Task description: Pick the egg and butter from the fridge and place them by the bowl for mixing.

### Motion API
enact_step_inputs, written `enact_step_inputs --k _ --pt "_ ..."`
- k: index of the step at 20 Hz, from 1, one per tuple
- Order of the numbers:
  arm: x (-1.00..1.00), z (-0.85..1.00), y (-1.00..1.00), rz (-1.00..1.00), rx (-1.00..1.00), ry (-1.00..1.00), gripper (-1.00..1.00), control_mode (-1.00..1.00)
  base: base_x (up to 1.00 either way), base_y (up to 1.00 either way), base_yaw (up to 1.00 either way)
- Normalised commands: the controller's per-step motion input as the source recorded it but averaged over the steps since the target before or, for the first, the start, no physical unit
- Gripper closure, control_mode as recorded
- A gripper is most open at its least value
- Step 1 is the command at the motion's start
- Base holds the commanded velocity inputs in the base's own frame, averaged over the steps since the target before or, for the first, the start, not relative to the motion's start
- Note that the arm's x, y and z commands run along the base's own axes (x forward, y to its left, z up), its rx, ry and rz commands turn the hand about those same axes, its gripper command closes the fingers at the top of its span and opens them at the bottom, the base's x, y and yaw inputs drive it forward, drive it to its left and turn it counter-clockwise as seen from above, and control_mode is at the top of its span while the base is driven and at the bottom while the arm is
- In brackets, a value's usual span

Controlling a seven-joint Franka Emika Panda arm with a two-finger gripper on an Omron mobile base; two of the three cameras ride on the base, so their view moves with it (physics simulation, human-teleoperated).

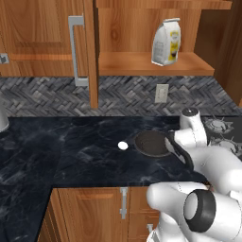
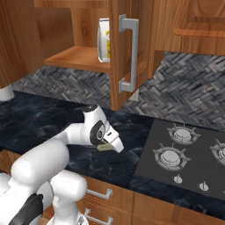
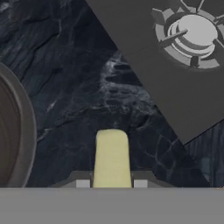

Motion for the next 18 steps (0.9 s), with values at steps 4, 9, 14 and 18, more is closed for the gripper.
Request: enact_step_inputs --k 4,9,14,18 --pt "0.17 -0.3 -0.11 0.0 0.04 -0.17 1.0 -1.0 0.0 0.0 0.0" --pt "0.25 -0.22 -0.14 0.0 0.08 -0.16 1.0 -1.0 0.0 0.0 0.0" --pt "0.32 -0.15 -0.09 0.0 0.09 -0.09 1.0 -1.0 0.0 0.0 0.0" --pt "0.33 -0.13 -0.05 0.0 0.06 -0.05 1.0 -1.0 0.0 0.0 0.0"
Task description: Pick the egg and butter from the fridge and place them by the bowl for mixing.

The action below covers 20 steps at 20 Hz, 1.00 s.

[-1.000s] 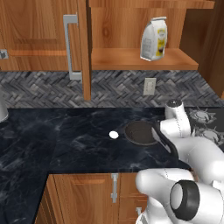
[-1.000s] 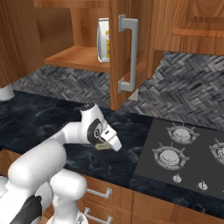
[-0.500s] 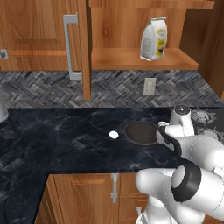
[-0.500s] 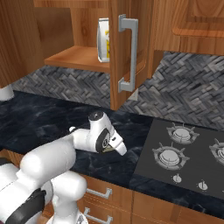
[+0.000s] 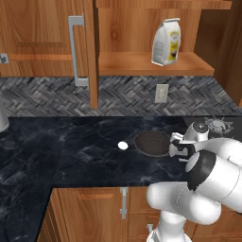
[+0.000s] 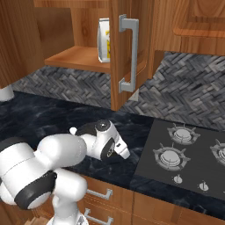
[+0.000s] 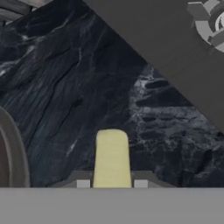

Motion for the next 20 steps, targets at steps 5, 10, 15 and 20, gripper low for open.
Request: enact_step_inputs --k 5,10,15,20 --pt "0.33 -0.16 -0.02 -0.01 0.01 -0.02 1.0 -1.0 0.0 0.0 0.0" --pt "0.28 -0.19 0.0 0.0 0.0 -0.02 1.0 -1.0 0.0 0.0 0.0" --pt "0.17 -0.2 -0.09 0.0 0.0 -0.01 1.0 -1.0 0.0 0.0 0.0" --pt "0.0 -0.2 0.0 0.0 0.0 -0.03 1.0 -1.0 0.0 0.0 0.0"
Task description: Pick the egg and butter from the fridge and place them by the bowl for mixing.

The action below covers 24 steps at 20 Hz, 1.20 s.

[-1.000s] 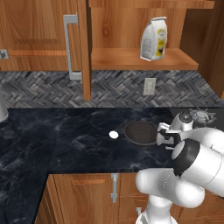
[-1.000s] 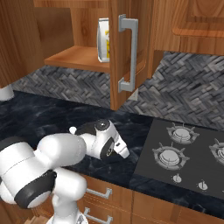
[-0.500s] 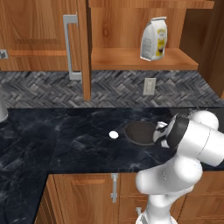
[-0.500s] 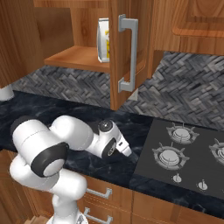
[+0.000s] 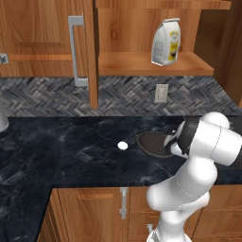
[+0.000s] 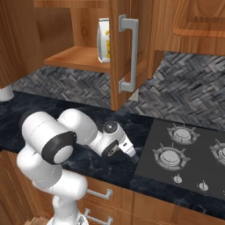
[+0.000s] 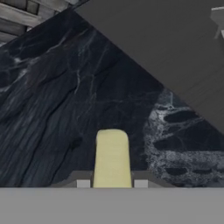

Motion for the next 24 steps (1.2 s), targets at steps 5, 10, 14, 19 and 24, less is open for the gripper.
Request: enact_step_inputs --k 5,10,14,19,24 --pt "-0.01 -0.14 0.03 0.0 0.0 -0.08 1.0 -1.0 0.0 0.0 0.0" --pt "0.0 -0.09 0.14 -0.03 0.0 -0.06 -1.0 -1.0 0.0 0.0 0.0" --pt "0.0 -0.04 0.04 -0.05 0.01 0.0 -1.0 -1.0 0.0 0.0 0.0" --pt "-0.01 0.01 0.08 -0.05 0.0 0.0 -1.0 -1.0 0.0 0.0 0.0" --pt "-0.01 0.26 0.17 -0.04 -0.01 0.0 -1.0 -1.0 0.0 0.0 0.0"
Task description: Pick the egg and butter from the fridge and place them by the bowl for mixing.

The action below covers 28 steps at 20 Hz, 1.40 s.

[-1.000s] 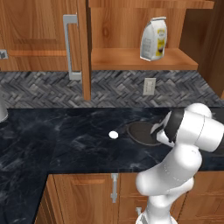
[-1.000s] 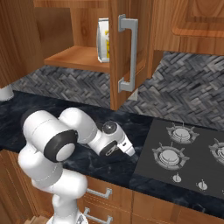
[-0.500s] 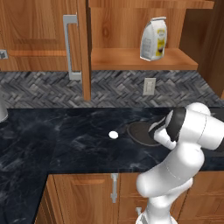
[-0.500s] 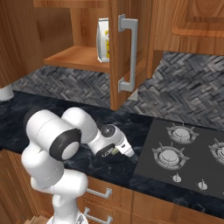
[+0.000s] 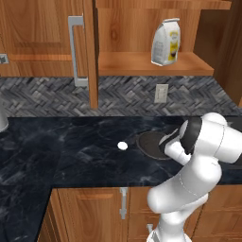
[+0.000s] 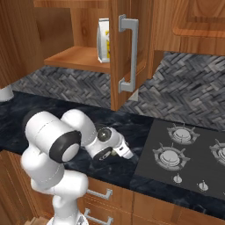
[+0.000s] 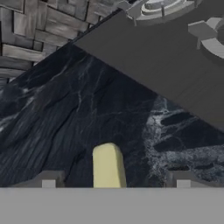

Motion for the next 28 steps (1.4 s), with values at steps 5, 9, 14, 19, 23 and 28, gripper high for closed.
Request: enact_step_inputs --k 5,9,14,19,23,28 --pt "-0.09 0.57 0.24 0.0 0.0 0.0 -1.0 -1.0 0.0 0.0 0.0" --pt "-0.1 0.69 0.15 0.0 -0.01 0.0 -1.0 -1.0 0.0 0.0 0.0" --pt "-0.14 0.75 0.09 0.04 0.0 0.0 -1.0 -1.0 0.0 0.0 0.0" --pt "-0.26 0.68 0.15 0.07 0.03 0.16 -1.0 -1.0 0.0 0.0 0.0" --pt "-0.21 0.62 0.27 0.18 0.04 0.27 -1.0 -1.0 0.0 0.0 0.0" --pt "-0.23 0.56 0.28 0.26 0.06 0.24 -1.0 -1.0 0.0 0.0 0.0"
